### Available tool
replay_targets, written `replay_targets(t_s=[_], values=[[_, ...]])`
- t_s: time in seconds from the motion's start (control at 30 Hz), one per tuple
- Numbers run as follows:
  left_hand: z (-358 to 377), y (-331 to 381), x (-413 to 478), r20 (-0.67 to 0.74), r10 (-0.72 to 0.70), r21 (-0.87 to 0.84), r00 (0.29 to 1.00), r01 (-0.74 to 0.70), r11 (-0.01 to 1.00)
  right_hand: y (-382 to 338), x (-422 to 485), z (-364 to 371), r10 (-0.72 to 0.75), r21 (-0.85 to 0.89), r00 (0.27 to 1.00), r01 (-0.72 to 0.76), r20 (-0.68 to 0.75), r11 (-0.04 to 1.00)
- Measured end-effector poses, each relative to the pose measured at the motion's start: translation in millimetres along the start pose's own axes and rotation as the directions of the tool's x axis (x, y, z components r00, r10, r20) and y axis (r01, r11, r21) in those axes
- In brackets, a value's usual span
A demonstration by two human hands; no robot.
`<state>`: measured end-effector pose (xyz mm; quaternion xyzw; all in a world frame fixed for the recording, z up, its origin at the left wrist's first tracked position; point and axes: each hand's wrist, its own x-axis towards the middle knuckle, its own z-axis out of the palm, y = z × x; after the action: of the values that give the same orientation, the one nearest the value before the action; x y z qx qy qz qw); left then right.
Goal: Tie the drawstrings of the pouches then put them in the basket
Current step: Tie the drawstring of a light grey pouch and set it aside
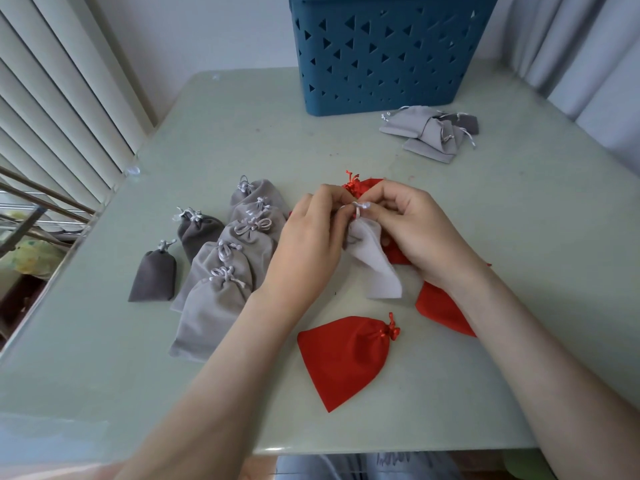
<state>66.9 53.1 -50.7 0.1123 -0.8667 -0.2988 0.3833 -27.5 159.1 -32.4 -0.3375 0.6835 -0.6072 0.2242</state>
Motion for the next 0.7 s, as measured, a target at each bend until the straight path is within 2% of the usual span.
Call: replay_targets(t_s=[0.1, 0.2, 0.27, 0.33, 0.57, 0.7], values=[[0.9, 1.3, 0.0, 0.005, -0.097, -0.082, 0.995, 0.097, 0.992, -0.5, -1.1, 1.4, 0.004, -0.022, 1.0, -0.004, 0.004, 1.0], [0.5, 0.6, 0.7, -0.087, -0.171, -0.069, 0.981, 0.166, 0.984, -0.8, -2.0, 1.6, -0.028, -0.017, 0.999, 0.028, 0.031, 0.999], [0.3, -2.0, 0.7, -0.198, -0.104, 0.105, 0.975, 0.127, 0.986, -1.1, -2.2, 2.4, -0.039, -0.002, 0.998, 0.04, 0.04, 0.999], [0.7, -3.9, 0.3, -0.233, -0.034, 0.205, 0.972, 0.083, 0.975, -1.8, -2.6, 3.5, -0.037, 0.034, 0.998, 0.035, 0.041, 0.999], [-0.1, -4.3, 0.9, -0.128, 0.156, 0.288, 0.979, -0.114, 0.951, 0.8, 0.3, 3.5, -0.034, 0.108, 0.999, 0.032, 0.018, 0.994], [-3.7, -3.3, 1.2, -0.131, 0.198, 0.301, 0.971, -0.151, 0.942, 4.9, 5.8, -3.4, -0.004, 0.047, 0.993, 0.009, -0.116, 0.999]])
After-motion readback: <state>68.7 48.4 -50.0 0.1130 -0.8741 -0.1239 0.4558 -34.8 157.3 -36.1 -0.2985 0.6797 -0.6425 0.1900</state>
